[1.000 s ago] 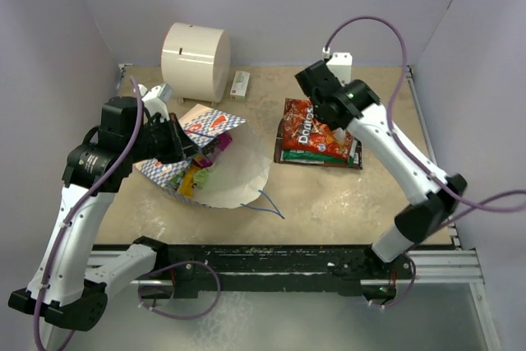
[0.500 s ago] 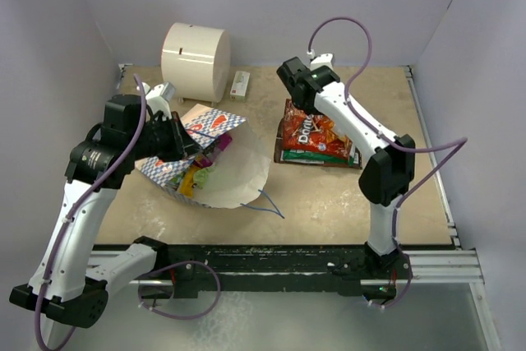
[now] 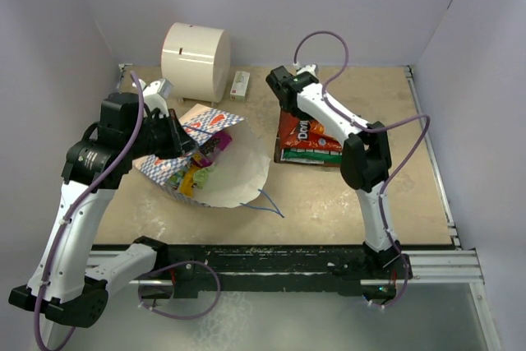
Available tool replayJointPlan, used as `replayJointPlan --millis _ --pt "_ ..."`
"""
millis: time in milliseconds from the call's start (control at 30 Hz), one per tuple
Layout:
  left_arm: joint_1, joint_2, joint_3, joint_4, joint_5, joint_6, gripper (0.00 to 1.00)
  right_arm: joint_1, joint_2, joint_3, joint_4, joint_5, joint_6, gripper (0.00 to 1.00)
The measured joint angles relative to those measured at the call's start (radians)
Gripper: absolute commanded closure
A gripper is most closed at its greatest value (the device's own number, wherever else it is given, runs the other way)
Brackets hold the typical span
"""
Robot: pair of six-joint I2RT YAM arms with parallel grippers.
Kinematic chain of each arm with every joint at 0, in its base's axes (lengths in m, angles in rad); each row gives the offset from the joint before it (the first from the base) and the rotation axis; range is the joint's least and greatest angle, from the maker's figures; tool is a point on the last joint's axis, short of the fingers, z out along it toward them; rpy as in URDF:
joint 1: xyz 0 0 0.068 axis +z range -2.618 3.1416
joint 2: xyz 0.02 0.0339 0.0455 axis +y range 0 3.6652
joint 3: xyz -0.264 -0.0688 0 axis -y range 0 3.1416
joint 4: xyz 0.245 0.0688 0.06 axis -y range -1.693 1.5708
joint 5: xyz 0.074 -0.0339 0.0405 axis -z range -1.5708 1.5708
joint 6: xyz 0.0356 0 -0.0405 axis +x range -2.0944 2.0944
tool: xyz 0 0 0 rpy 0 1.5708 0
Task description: Take the snacks out of the paper bag
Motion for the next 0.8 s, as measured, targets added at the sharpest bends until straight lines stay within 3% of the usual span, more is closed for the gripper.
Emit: replayJointPlan --millis 367,567,633,800 --pt "0.0 0.0 0.0 0.001 -0.006 0.01 1.0 0.0 -0.02 -0.126 0.089 -0.088 0.009 0.48" --pt "0.0 0.0 0.0 0.001 0.012 0.017 1.0 0.0 -0.087 -0.136 0.095 -0.177 0.028 0.14" --pt "0.0 -0.001 0.0 0.0 0.019 0.017 1.0 0.0 -0.165 -0.163 0.107 -0.21 0.024 0.09" --pt "0.0 -0.01 0.0 0.0 0.038 0.017 1.0 0.0 -0.47 -0.33 0.251 -0.352 -0.089 0.08"
